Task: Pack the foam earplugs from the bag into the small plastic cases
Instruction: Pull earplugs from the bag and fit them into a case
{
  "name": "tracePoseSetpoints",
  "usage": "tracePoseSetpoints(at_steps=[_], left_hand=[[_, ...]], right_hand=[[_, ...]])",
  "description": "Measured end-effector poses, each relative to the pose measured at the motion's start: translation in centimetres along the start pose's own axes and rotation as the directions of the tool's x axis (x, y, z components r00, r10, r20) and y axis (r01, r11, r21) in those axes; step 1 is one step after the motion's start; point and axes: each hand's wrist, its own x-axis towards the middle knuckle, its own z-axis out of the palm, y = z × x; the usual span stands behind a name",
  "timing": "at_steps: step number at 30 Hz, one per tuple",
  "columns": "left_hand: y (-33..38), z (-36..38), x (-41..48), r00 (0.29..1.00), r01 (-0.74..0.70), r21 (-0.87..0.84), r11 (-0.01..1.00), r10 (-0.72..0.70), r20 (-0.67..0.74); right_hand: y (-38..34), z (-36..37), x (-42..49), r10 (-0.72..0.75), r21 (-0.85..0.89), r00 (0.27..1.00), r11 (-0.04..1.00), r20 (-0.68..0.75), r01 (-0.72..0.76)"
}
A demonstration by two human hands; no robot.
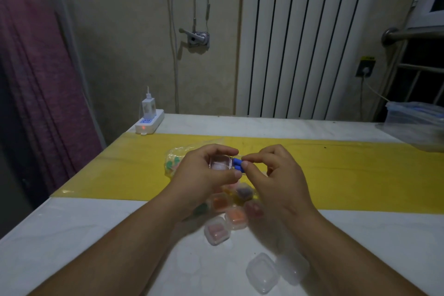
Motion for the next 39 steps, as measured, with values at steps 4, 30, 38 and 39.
tracePoseSetpoints(at_steps=[4, 30, 38, 39], left_hand=[[-0.1, 0.1, 0.0, 1.000, 0.002, 0.030, 1.000, -0.002, 0.011], [-0.3, -0.2, 0.5, 0.996, 0.087, -0.319, 0.944, -0.079, 0.038], [-0.3, -0.1, 0.7, 0.996, 0.052, -0.195, 0.979, -0.064, -0.055], [-0.3, -0.2, 0.8, 0.994, 0.039, -0.179, 0.983, -0.056, -0.093]], right_hand=[[-0.1, 0.0, -0.1, 0.094, 0.154, 0.995, 0.984, -0.011, -0.091], [-0.9, -0.7, 0.6, 0.314, 0.601, 0.909, 0.683, 0.272, -0.416], [-0.1, -1.0, 0.8, 0.241, 0.385, 0.958, 0.879, 0.154, -0.283], [0.0, -1.3, 1.0, 0.240, 0.396, 0.961, 0.876, 0.135, -0.275]])
